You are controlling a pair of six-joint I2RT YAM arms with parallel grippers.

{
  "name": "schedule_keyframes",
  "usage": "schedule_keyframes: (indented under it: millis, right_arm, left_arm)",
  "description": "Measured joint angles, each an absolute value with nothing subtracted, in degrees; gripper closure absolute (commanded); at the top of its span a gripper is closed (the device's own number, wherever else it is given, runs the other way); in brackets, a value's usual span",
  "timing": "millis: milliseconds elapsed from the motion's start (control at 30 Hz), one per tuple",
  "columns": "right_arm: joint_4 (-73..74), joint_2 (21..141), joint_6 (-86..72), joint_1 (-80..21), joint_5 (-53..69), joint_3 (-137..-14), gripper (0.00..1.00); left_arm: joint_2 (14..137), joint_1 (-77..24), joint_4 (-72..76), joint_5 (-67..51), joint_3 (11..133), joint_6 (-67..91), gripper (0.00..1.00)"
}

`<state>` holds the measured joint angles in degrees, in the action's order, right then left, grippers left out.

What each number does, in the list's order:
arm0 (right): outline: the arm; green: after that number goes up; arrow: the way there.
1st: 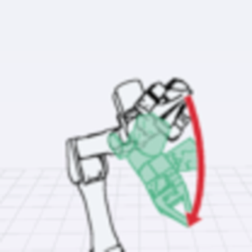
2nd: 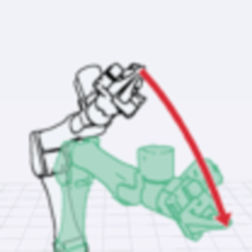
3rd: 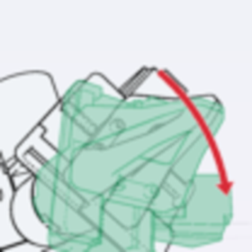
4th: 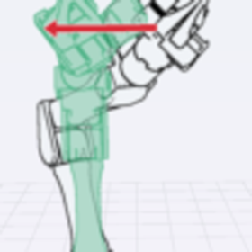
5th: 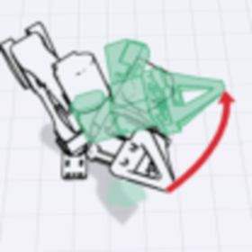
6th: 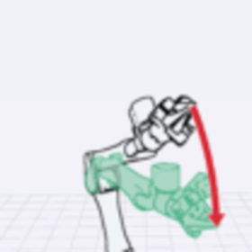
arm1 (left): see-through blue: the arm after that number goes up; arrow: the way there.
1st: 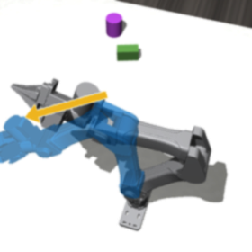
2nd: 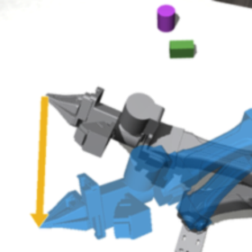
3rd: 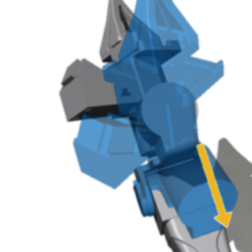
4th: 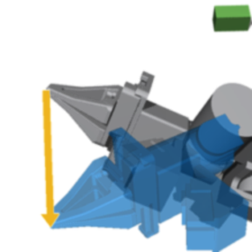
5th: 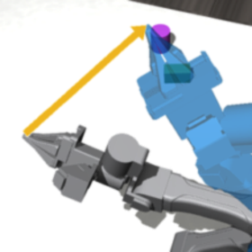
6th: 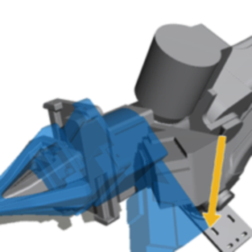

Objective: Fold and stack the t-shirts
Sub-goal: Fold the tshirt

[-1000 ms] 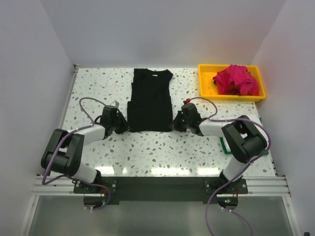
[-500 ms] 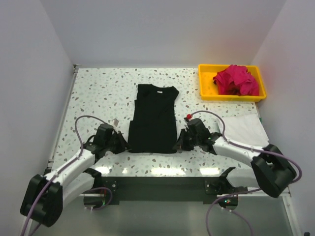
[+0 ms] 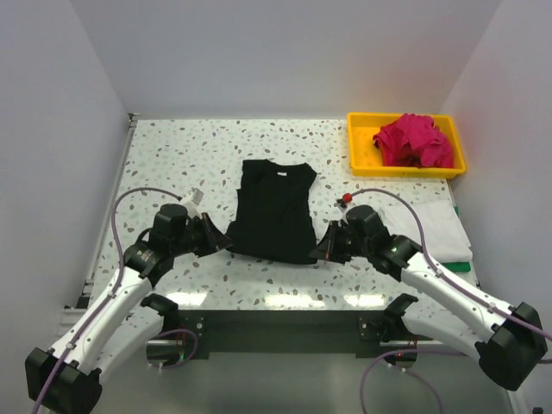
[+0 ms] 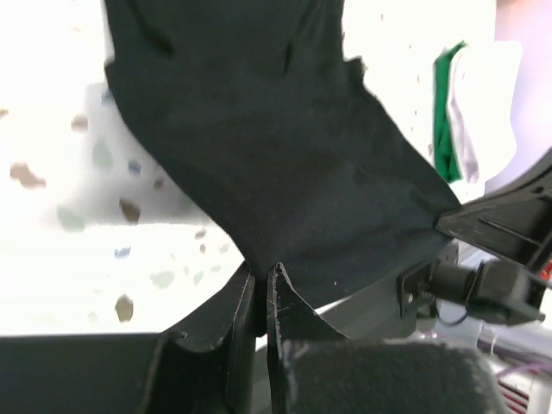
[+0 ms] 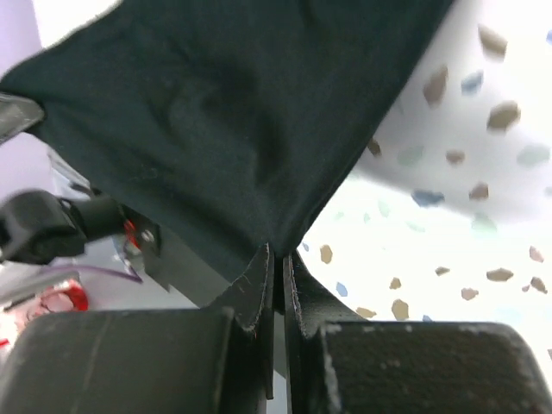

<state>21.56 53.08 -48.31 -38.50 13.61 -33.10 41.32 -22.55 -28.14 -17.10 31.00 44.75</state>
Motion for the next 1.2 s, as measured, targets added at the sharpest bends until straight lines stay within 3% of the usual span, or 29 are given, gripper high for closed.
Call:
schedule_keyframes:
  millis: [367,1200]
  right_arm:
    - [21.61,62.46,-41.19,-31.68,7.84,-48.62,1.00]
    - [12.25,101.49,-38.41,-16.84,17.61,-78.15,1.00]
  left_arm:
    - [58.41,-21.63,-21.78,-11.99,45.54,43.38,1.00]
    - [99.57,-16.38,-15.51,-7.14,76.93,39.53,1.00]
